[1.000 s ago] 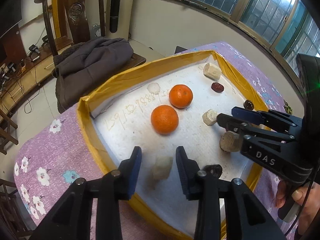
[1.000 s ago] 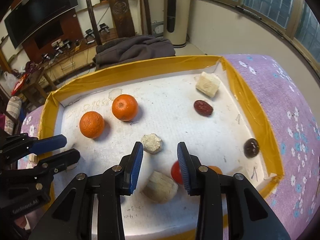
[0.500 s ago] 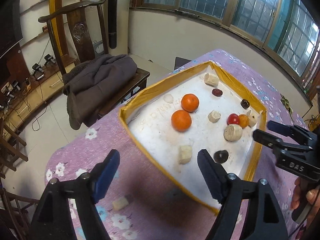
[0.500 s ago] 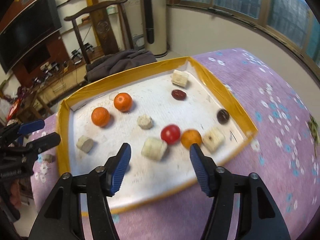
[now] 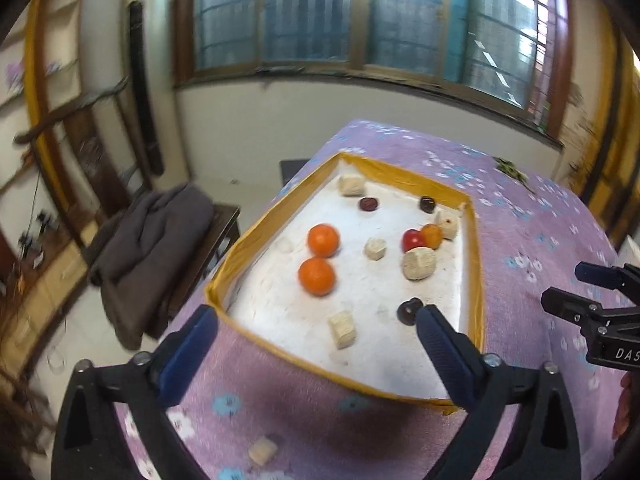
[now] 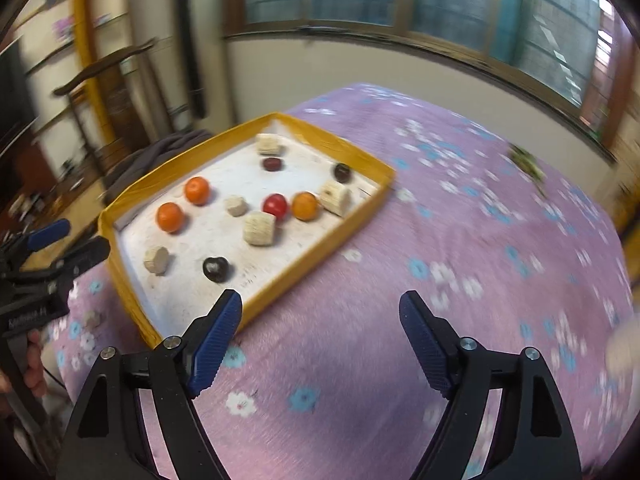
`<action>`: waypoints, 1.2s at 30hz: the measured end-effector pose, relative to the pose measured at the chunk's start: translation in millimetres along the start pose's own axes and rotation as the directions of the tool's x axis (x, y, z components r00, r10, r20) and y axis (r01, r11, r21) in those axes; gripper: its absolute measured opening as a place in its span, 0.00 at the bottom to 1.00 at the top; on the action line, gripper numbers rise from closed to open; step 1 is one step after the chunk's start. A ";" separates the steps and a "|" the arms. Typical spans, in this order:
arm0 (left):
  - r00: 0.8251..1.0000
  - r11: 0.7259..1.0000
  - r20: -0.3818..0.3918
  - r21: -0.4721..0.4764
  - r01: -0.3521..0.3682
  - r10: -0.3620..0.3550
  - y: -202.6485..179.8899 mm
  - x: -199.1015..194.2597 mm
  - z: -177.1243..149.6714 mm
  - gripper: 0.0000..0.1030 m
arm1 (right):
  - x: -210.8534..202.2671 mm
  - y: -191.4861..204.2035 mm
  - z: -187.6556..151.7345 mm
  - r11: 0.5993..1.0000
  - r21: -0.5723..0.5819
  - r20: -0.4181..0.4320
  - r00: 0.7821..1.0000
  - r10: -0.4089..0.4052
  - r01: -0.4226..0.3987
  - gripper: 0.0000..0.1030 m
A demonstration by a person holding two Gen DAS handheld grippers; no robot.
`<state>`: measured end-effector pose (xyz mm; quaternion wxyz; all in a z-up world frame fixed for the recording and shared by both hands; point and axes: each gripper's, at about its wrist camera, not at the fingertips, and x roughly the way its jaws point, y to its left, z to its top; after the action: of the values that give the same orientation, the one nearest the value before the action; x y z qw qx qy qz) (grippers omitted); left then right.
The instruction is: Organize fruits
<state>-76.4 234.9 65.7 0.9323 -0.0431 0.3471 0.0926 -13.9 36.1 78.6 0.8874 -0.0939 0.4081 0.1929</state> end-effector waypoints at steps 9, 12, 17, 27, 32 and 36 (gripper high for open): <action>0.995 0.954 -0.006 0.281 0.101 -0.104 -31.9 9.5 1.1 1.00 | -27.6 3.8 -44.3 0.922 0.309 0.001 0.969 -0.245 0.233 0.94; 0.988 0.949 -0.029 0.275 0.156 -0.154 -37.4 11.0 -0.3 1.00 | -37.6 4.7 -56.7 0.890 0.364 -0.004 0.956 -0.294 0.276 0.99; 0.979 0.935 -0.038 0.293 0.200 -0.198 -43.9 8.1 -6.0 1.00 | -42.7 13.8 -65.8 0.871 0.389 -0.006 0.946 -0.323 0.300 1.00; 0.989 0.951 0.032 0.282 0.130 -0.144 -11.3 -9.6 -11.3 1.00 | -41.7 40.8 -65.5 0.892 0.340 0.035 0.944 -0.329 0.298 1.00; 0.998 0.968 0.039 0.249 0.042 -0.054 12.8 -5.6 -13.5 1.00 | -45.8 51.3 -67.6 0.891 0.346 0.058 0.942 -0.331 0.292 1.00; 0.997 0.985 0.001 0.150 0.080 -0.081 37.0 -1.0 -17.0 0.99 | -49.2 64.2 -70.2 0.895 0.328 0.074 0.936 -0.344 0.303 1.00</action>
<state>-95.5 268.5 52.9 0.9370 0.0135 0.3479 0.0284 -118.2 58.5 69.9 0.9352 -0.0068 0.3535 -0.0185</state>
